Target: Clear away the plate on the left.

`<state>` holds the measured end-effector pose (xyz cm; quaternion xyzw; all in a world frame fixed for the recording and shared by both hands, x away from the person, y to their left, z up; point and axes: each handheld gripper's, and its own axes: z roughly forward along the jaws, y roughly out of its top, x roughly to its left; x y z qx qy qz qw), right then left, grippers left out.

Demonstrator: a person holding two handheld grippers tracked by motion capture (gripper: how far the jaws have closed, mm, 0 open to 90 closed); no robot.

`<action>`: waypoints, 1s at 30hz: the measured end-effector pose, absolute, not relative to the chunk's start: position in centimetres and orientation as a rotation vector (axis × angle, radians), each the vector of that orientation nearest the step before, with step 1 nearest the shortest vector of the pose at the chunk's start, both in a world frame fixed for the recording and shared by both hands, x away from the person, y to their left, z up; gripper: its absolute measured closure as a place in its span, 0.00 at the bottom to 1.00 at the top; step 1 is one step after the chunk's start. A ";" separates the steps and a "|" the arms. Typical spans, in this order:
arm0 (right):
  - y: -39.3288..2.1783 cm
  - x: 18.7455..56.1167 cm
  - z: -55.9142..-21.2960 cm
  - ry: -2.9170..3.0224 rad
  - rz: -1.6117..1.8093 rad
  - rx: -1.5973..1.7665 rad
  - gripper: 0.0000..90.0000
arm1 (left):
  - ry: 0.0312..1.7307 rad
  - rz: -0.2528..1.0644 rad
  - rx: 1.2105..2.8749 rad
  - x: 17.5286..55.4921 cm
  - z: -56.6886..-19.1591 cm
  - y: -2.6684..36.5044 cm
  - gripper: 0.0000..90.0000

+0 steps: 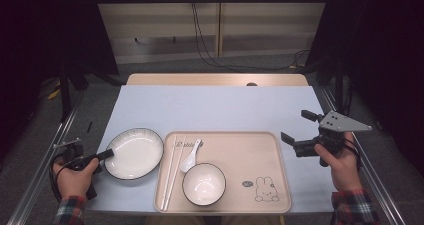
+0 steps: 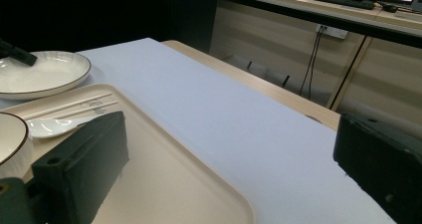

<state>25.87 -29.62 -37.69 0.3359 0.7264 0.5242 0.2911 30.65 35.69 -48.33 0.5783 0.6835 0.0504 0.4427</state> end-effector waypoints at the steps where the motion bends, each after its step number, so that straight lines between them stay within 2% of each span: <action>1: -29.6 25.9 -37.7 1.937 1.393 0.889 0.01 | 1.693 0.103 1.420 30.7 -48.7 35.7 0.87; 4: -29.5 25.9 -37.7 1.942 1.396 0.888 0.01 | 1.705 0.061 1.321 30.5 -49.1 35.8 0.88; 6: -29.6 25.9 -37.7 1.933 1.396 0.901 0.01 | 1.729 0.032 1.282 30.4 -48.9 36.4 0.94; 17: -29.5 26.0 -37.9 1.952 1.392 0.895 0.01 | 1.658 0.192 1.519 31.9 -43.3 35.2 0.94; 25: -29.2 26.5 -38.3 1.979 1.372 0.884 0.00 | 1.618 0.237 1.531 33.0 -39.9 34.8 0.94; 30: -28.5 27.1 -38.8 2.008 1.353 0.877 0.00 | 1.555 0.252 1.584 33.9 -38.1 33.1 0.94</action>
